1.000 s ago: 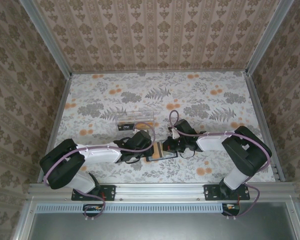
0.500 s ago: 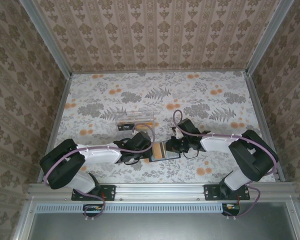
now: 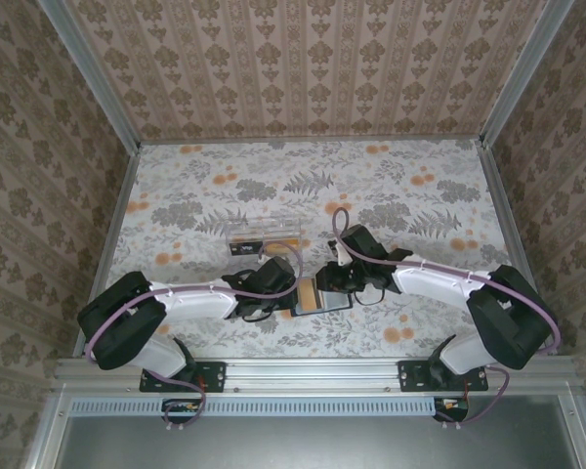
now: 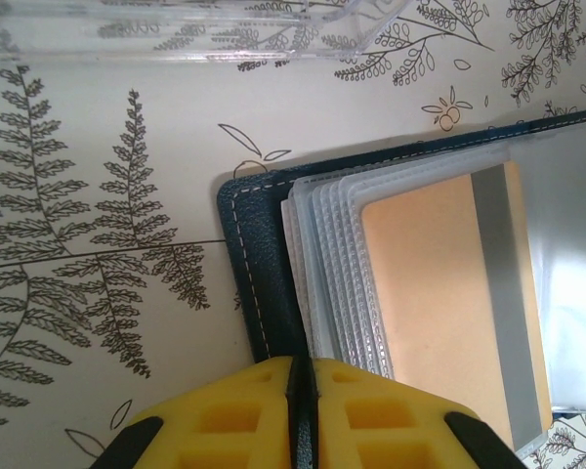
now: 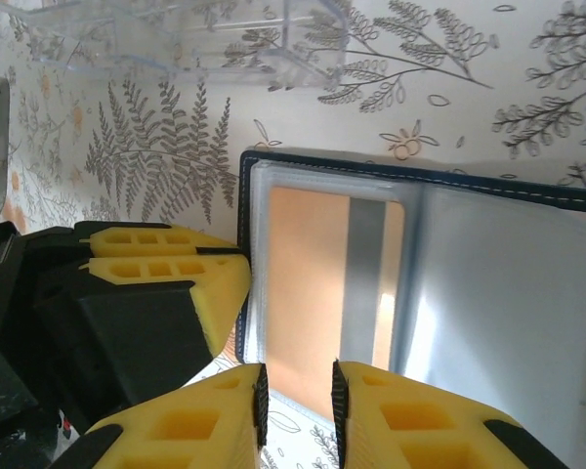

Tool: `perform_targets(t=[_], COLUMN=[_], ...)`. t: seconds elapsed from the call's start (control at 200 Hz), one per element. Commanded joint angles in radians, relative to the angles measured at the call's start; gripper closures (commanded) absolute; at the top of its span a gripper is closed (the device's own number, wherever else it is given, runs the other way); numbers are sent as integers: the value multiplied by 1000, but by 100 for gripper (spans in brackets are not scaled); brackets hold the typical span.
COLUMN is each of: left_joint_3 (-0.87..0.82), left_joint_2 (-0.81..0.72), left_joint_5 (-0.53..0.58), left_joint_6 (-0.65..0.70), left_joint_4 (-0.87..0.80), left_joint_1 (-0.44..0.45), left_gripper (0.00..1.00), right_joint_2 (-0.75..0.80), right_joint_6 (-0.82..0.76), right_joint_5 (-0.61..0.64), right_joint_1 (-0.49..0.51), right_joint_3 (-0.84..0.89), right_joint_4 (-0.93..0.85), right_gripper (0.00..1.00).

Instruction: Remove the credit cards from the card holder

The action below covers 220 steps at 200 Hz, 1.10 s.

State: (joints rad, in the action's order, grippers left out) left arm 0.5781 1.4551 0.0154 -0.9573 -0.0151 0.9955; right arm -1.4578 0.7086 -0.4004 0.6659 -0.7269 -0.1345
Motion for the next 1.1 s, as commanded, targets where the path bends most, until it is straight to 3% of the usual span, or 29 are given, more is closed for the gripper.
perform_targets(t=[0.0, 0.745, 1.095], left_joint_3=[16, 22, 29], left_joint_2=[3, 19, 26], left_joint_5=[12, 14, 16], left_joint_6=[11, 12, 12], left_joint_4=[-66, -67, -75], left_joint_1=[9, 14, 19], left_gripper=[86, 86, 86], right_joint_2=[-53, -162, -169], right_joint_6=[-16, -8, 29], right_joint_5=[17, -29, -93], right_joint_1=[11, -25, -50], right_joint_3=[-35, 13, 49], right_joint_4=[-31, 52, 131], right_gripper=[72, 76, 99])
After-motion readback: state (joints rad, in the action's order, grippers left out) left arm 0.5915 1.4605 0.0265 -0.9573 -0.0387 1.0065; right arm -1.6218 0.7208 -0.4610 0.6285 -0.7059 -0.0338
